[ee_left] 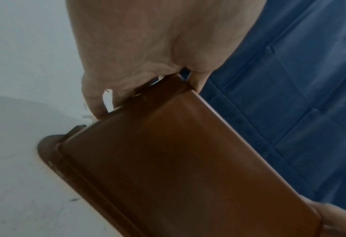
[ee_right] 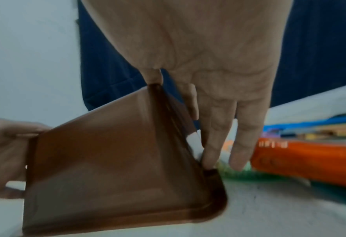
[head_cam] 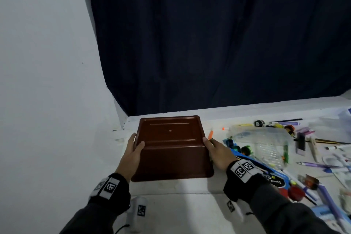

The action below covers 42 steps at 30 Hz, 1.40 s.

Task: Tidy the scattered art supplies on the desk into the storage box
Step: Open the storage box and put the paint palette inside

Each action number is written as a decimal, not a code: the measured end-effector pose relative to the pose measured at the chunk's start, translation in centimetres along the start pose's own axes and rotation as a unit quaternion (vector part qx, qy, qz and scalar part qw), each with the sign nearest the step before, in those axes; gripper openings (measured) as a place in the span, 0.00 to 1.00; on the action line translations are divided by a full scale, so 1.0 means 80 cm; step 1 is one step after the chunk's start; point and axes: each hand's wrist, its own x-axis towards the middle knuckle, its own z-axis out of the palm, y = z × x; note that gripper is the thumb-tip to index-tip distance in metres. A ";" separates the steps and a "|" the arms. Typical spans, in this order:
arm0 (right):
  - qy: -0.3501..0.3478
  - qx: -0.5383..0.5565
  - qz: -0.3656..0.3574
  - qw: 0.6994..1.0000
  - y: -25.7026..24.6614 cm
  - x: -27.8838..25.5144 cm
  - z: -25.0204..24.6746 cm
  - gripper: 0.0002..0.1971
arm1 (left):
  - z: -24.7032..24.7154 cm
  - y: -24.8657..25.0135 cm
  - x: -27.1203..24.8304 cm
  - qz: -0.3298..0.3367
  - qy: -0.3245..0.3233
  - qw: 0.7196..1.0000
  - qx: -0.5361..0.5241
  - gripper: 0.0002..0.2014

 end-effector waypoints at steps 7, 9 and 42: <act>-0.014 0.122 -0.021 0.992 0.007 -0.012 0.006 0.23 | -0.003 -0.016 -0.026 0.038 -0.013 0.998 -0.054 0.22; -0.007 0.151 -0.044 0.988 0.007 -0.028 0.002 0.18 | -0.008 -0.023 -0.048 0.071 -0.018 0.996 -0.056 0.25; -0.008 0.495 -0.102 0.863 0.053 -0.275 -0.024 0.43 | 0.001 -0.002 -0.330 0.110 0.105 0.987 -0.044 0.42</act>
